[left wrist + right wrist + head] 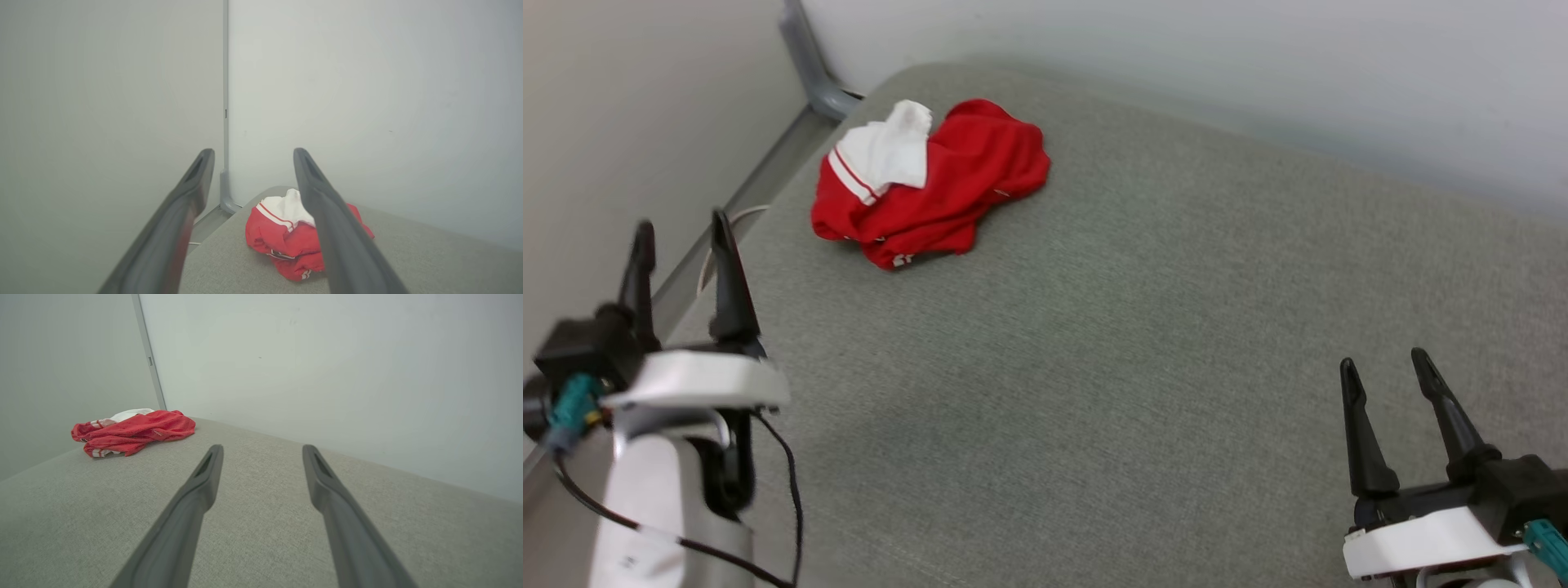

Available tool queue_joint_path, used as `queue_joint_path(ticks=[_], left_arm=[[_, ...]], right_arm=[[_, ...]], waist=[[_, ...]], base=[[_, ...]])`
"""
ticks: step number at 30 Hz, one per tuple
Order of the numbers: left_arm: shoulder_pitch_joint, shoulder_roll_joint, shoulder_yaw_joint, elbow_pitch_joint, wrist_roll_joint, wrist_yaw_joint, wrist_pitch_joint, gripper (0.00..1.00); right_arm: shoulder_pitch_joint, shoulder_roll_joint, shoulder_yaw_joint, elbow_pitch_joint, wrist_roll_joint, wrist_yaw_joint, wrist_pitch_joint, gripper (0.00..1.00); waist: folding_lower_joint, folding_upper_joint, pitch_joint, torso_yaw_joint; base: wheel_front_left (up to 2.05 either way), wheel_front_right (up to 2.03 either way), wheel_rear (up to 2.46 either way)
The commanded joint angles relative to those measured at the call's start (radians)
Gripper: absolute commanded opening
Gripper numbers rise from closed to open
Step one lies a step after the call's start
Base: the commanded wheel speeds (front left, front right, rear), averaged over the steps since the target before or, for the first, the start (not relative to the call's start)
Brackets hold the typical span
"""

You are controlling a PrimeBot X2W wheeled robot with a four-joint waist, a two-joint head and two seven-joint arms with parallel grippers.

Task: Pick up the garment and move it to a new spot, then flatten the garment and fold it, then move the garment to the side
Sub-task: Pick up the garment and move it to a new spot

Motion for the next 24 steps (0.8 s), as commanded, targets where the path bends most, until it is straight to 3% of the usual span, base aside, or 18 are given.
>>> queue_joint_path(ticks=[1, 10, 16, 20, 24], left_arm=[[-0.054, 0.018, 0.012, 0.01, 0.007, -0.014, -0.003, 1.0], [-0.318, 0.116, 0.058, 0.097, -0.014, -0.052, -0.003, 1.0], [-0.465, 0.197, 0.025, 0.224, -0.071, -0.063, 0.012, 1.0], [-0.557, 0.258, -0.049, 0.303, -0.175, -0.063, 0.102, 1.0], [-0.617, 0.336, -0.14, 0.365, -0.309, -0.063, 0.258, 1.0]], right_arm=[[-0.019, 0.001, -0.005, -0.011, -0.015, -0.001, -0.002, 1.0], [-0.096, 0.001, -0.01, -0.065, -0.076, -0.001, -0.002, 1.0], [-0.133, 0.001, -0.02, -0.114, -0.113, -0.001, -0.002, 1.0], [-0.149, 0.001, -0.035, -0.148, -0.127, -0.001, -0.002, 1.0], [-0.159, 0.001, -0.042, -0.178, -0.135, -0.001, -0.002, 1.0]], waist=[[0.0, 0.0, 0.05, -0.036], [0.0, 0.0, 0.208, -0.115], [0.0, 0.0, 0.296, -0.158], [0.0, 0.0, 0.342, -0.18], [0.0, 0.0, 0.381, -0.195]], base=[[0.0, 0.0, 0.0], [0.0, 0.0, 0.0], [0.0, 0.0, 0.0], [0.0, 0.0, 0.0], [0.0, 0.0, 0.0]])
